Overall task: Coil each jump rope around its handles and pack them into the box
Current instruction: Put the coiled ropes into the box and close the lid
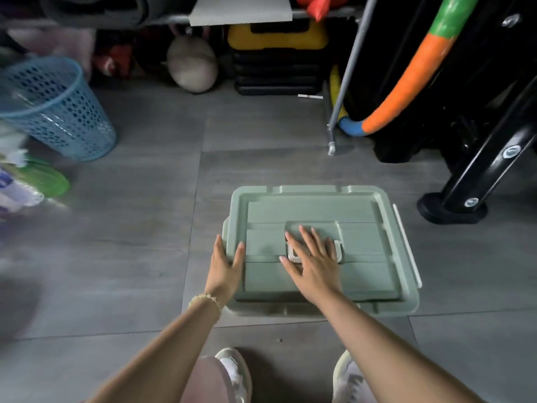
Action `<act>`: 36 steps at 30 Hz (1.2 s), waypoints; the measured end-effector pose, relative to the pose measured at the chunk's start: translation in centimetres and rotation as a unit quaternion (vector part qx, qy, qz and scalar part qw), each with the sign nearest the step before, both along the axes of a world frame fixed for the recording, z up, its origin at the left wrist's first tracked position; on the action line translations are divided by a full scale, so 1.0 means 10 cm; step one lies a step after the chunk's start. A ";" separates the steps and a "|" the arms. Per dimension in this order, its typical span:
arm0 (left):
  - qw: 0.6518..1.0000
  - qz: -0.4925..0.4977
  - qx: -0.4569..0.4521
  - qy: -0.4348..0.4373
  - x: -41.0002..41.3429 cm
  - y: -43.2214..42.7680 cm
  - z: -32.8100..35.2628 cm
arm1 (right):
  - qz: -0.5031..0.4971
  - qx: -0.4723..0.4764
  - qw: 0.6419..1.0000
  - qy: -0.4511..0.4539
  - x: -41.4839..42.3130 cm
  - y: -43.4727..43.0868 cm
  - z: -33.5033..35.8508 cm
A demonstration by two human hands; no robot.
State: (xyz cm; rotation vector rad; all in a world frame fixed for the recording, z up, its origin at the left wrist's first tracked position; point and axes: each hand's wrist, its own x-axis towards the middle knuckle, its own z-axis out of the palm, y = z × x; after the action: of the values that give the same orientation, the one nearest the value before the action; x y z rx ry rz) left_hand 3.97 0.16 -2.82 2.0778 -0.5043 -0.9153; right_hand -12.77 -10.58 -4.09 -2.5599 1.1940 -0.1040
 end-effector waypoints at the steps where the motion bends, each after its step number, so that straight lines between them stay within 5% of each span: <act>1: 1.000 0.016 -0.002 0.027 0.01 -0.04 0.01 | 0.004 -0.001 1.000 0.007 0.01 -0.03 0.00; 8: 0.992 0.030 0.101 0.066 0.21 -0.10 -0.02 | 0.022 -0.006 1.000 0.018 0.06 -0.24 0.03; 12: 0.960 0.084 0.091 0.252 0.20 -0.10 -0.02 | 0.018 -0.014 1.000 0.007 0.08 -0.26 0.02; 18: 0.990 0.134 0.027 -0.039 0.02 -0.12 0.05 | 0.014 -0.014 1.000 0.001 0.09 -0.27 0.02; 27: 0.982 0.119 0.024 -0.147 -0.09 -0.26 0.08 | 0.017 -0.009 1.000 0.005 0.11 -0.30 0.04; 31: 0.969 -0.008 0.039 -0.244 -0.13 -0.18 0.06 | -0.005 0.024 0.998 -0.056 0.04 -0.28 0.10; 33: 0.929 -0.135 0.022 -0.345 -0.31 -0.09 0.09 | -0.028 0.011 0.998 -0.062 -0.10 -0.20 0.13; 36: 0.878 -0.291 0.053 -0.377 -0.62 -0.04 0.07 | -0.083 -0.013 0.996 -0.029 -0.48 -0.09 0.15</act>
State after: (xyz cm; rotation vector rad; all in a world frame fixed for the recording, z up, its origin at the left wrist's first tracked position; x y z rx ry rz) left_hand -2.26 -0.22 -2.11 2.3881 -1.5843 -0.3893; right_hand -17.57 -11.48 -2.64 -2.4569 1.3901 -0.2314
